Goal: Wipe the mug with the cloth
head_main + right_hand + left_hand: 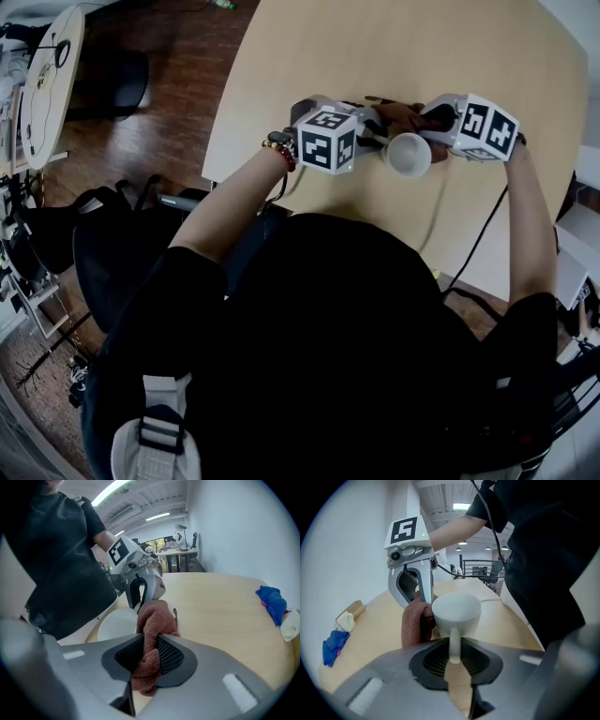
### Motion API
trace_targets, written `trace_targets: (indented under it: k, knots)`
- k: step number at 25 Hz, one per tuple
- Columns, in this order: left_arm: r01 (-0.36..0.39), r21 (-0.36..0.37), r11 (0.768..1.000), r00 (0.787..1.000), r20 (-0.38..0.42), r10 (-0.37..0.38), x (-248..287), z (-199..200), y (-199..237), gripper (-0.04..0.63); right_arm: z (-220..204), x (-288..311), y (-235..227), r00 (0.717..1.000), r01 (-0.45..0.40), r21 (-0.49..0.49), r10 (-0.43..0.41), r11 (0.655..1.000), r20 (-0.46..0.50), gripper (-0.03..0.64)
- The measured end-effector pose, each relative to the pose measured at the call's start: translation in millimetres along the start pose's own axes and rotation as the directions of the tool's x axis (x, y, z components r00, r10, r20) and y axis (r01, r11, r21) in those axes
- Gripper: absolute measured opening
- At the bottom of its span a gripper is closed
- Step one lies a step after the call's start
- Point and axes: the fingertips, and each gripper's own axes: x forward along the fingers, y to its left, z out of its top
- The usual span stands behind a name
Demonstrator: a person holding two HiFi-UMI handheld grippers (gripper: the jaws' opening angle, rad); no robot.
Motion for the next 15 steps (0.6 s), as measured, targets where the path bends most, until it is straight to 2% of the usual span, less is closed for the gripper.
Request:
trace_targets:
  k: [9,15]
  knots:
    - [0.006,0.004,1.000,1.000,0.016,-0.006,0,0,-1,0.069,-6,39,-9,0.996,-0.067,0.042,0.069,0.997,-0.052,0.074]
    - [0.019,0.009,1.000,1.000,0.024,-0.019,1,-1,-3,0.072,-17,60,-15,0.995,-0.003,0.069,0.010,0.998,-0.104,0.075]
